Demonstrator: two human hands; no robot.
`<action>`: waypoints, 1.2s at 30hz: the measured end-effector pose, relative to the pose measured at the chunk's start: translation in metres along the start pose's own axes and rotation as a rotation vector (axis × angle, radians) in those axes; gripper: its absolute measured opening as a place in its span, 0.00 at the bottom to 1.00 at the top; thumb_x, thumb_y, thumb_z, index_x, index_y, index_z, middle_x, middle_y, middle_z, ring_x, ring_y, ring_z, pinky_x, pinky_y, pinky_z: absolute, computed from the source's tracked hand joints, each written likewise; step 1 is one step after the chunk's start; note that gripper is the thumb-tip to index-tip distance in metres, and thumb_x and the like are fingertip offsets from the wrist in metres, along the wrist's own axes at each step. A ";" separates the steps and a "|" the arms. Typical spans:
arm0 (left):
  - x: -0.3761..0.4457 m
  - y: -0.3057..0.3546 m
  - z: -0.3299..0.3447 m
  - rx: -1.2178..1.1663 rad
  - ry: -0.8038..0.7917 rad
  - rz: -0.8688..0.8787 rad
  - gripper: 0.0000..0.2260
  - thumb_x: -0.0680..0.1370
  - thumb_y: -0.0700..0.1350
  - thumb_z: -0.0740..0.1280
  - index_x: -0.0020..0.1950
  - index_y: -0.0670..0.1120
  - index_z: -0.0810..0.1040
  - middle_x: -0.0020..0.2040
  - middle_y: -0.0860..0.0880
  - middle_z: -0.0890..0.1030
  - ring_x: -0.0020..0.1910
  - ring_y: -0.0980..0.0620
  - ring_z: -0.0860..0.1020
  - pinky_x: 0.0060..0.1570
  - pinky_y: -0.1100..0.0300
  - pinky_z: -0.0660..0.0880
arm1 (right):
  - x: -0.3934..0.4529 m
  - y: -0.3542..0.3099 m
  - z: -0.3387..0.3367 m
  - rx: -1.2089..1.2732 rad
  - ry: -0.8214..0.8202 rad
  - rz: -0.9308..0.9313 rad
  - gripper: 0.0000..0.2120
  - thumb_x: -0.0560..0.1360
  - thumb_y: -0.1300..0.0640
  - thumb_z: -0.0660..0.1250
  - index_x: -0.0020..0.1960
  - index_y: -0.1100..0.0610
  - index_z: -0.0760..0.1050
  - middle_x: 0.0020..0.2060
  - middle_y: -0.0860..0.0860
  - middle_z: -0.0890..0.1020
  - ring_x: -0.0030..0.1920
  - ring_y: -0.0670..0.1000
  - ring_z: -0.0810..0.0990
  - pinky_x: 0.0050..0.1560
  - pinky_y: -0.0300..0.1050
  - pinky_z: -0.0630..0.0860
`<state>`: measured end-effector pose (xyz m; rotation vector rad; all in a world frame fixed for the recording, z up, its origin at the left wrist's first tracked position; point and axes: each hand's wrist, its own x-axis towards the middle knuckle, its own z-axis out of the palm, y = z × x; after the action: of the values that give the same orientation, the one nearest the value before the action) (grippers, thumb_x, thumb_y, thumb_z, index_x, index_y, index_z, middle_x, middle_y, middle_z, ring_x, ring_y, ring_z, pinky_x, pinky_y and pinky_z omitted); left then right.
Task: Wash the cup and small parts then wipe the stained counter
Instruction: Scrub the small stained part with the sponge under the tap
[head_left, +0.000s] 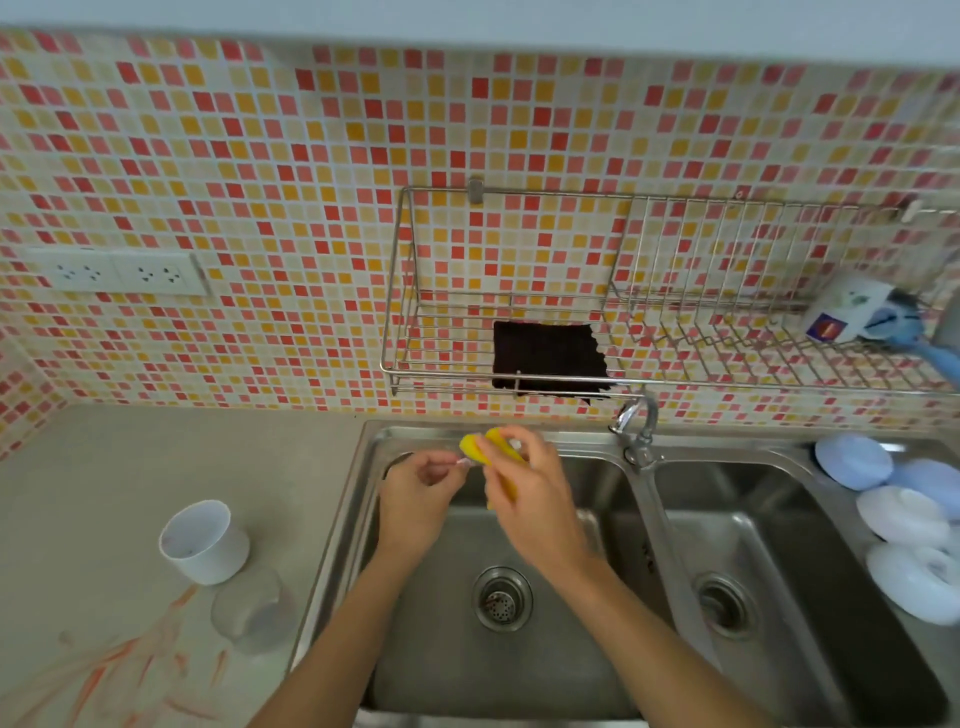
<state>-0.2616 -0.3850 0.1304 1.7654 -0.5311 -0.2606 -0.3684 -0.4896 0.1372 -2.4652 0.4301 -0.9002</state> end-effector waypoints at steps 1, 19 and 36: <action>-0.004 0.001 0.006 -0.010 0.006 -0.009 0.04 0.73 0.43 0.74 0.46 0.45 0.83 0.41 0.52 0.85 0.40 0.59 0.82 0.45 0.65 0.77 | -0.006 0.004 0.003 -0.028 -0.015 -0.007 0.19 0.75 0.61 0.67 0.66 0.51 0.76 0.61 0.52 0.74 0.60 0.52 0.71 0.60 0.47 0.74; -0.050 0.018 0.061 -0.076 0.079 -0.176 0.03 0.71 0.42 0.74 0.44 0.45 0.84 0.38 0.51 0.85 0.41 0.54 0.83 0.45 0.61 0.79 | -0.052 0.029 -0.026 -0.087 0.062 0.099 0.21 0.75 0.62 0.68 0.67 0.50 0.74 0.57 0.52 0.74 0.53 0.51 0.73 0.48 0.41 0.77; -0.041 0.025 0.061 -0.133 0.021 -0.275 0.05 0.73 0.43 0.71 0.40 0.44 0.85 0.36 0.48 0.85 0.40 0.54 0.82 0.48 0.60 0.77 | -0.053 0.030 -0.036 -0.172 0.031 0.055 0.24 0.72 0.60 0.71 0.66 0.49 0.74 0.63 0.51 0.73 0.55 0.53 0.72 0.50 0.44 0.77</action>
<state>-0.3296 -0.4221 0.1339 1.7068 -0.2480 -0.4588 -0.4347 -0.5029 0.1181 -2.5828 0.6063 -0.9137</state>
